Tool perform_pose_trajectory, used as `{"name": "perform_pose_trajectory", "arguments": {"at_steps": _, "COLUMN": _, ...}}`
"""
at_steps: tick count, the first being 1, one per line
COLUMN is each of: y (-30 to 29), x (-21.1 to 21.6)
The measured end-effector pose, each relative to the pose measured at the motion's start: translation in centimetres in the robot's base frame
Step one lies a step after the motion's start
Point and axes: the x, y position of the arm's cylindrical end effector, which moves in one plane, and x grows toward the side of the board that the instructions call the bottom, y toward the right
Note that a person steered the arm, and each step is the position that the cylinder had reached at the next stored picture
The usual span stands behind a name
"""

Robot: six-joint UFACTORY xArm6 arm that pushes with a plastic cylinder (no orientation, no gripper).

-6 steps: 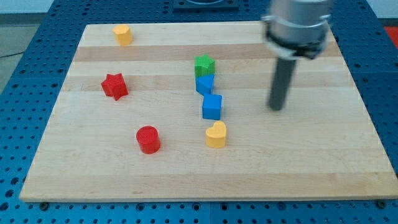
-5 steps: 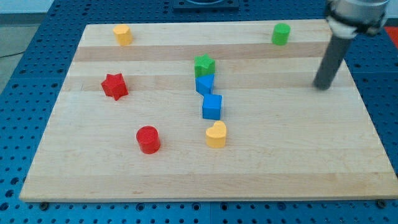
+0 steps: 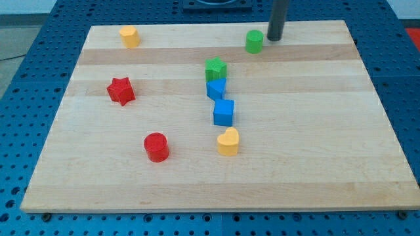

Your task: Place the green circle above the green star

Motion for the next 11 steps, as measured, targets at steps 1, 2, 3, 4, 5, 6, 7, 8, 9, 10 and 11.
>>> {"name": "perform_pose_trajectory", "arguments": {"at_steps": 1, "y": -6.4, "x": 3.1}}
{"name": "perform_pose_trajectory", "arguments": {"at_steps": 2, "y": -8.8, "x": 3.9}}
{"name": "perform_pose_trajectory", "arguments": {"at_steps": 3, "y": -6.9, "x": 3.3}}
{"name": "perform_pose_trajectory", "arguments": {"at_steps": 4, "y": -6.9, "x": 3.3}}
{"name": "perform_pose_trajectory", "arguments": {"at_steps": 5, "y": -6.9, "x": 3.3}}
{"name": "perform_pose_trajectory", "arguments": {"at_steps": 6, "y": -6.9, "x": 2.9}}
{"name": "perform_pose_trajectory", "arguments": {"at_steps": 7, "y": -6.9, "x": 2.9}}
{"name": "perform_pose_trajectory", "arguments": {"at_steps": 8, "y": -6.9, "x": 2.9}}
{"name": "perform_pose_trajectory", "arguments": {"at_steps": 9, "y": -6.9, "x": 2.9}}
{"name": "perform_pose_trajectory", "arguments": {"at_steps": 10, "y": -7.7, "x": -1.1}}
{"name": "perform_pose_trajectory", "arguments": {"at_steps": 11, "y": -12.5, "x": -5.6}}
